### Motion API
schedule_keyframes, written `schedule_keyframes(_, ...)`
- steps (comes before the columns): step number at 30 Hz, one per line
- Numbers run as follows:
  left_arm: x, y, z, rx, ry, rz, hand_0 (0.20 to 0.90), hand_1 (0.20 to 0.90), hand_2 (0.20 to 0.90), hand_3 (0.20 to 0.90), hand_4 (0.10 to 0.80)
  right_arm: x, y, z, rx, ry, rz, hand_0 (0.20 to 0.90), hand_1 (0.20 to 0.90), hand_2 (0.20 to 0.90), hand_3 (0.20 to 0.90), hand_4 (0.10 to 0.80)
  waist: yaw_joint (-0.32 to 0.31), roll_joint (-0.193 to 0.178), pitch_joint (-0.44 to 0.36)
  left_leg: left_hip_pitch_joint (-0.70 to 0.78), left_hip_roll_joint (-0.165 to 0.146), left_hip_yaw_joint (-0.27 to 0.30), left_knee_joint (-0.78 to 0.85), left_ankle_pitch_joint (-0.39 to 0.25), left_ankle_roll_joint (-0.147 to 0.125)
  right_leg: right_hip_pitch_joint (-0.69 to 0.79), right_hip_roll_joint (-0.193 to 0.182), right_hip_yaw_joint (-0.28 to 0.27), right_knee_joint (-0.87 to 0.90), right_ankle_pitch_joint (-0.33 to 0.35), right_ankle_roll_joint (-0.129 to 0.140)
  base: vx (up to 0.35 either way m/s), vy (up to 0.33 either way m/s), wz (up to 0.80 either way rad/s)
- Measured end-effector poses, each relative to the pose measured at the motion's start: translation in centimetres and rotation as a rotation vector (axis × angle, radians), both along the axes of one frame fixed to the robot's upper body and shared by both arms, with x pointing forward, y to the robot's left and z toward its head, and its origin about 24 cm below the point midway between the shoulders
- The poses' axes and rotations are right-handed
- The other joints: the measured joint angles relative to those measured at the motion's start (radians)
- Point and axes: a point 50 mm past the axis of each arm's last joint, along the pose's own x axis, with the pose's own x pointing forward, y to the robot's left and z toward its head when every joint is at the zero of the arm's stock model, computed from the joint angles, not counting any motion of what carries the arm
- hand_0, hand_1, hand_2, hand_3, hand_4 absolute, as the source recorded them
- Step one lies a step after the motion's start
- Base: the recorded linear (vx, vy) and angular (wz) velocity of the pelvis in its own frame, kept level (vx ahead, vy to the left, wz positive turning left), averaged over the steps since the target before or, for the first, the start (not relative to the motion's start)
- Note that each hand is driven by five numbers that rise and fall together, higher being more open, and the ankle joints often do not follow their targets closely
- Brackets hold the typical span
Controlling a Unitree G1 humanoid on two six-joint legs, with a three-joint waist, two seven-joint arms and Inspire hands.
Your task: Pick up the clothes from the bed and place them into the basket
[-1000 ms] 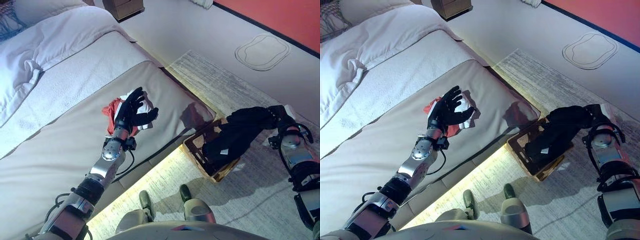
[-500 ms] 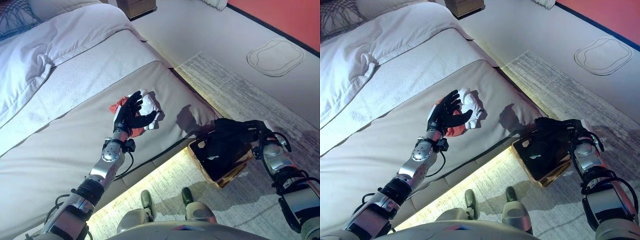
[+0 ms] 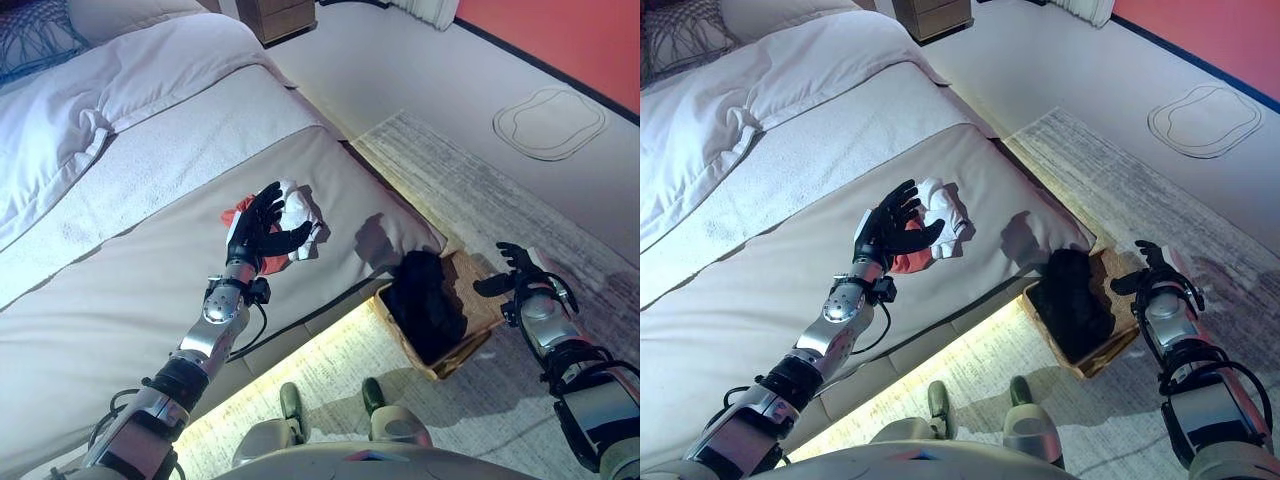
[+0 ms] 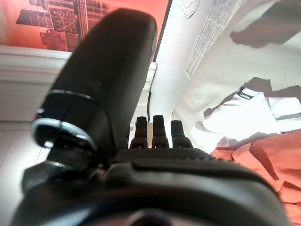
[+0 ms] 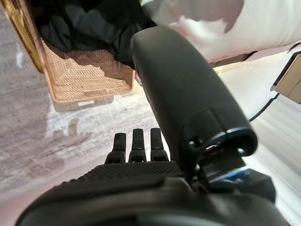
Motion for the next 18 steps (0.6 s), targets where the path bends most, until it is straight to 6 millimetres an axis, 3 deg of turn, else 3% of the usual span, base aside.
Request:
schedule_keyframes(7,0.0,0.2,-0.1,0.020,0.000,0.026,0.900,0.900,0.900,0.900,0.800,3.8,2.7,4.6,-0.088,-0.158,0.130,0.900,0.900,0.900,0.900,0.800,0.011,0.000,0.000,-0.001,-0.001,-0.030,0.001,0.007,-0.003,0.011,0.000,-0.026,0.000,0.000,0.000,0.035,0.011,0.10)
schedule_keyframes(13,-0.5,0.7,-1.3,0.118,0.022,0.024,0.900,0.900,0.900,0.900,0.800,6.7,3.9,9.3,-0.178,-0.213,0.249,0.900,0.900,0.900,0.900,0.800,0.073,0.001,0.000,-0.009,-0.001,-0.072,0.004,0.017,-0.010,0.022,-0.001,-0.068,0.000,-0.002,0.000,0.125,0.012,0.21)
schedule_keyframes(18,-1.1,1.8,-2.3,0.139,0.068,0.049,0.900,0.900,0.900,0.900,0.800,7.7,4.5,10.6,-0.185,-0.184,0.311,0.900,0.900,0.900,0.900,0.800,0.130,0.000,-0.002,-0.019,-0.006,-0.123,0.005,0.029,-0.013,0.041,0.000,-0.127,0.000,-0.013,-0.004,0.085,0.009,0.33)
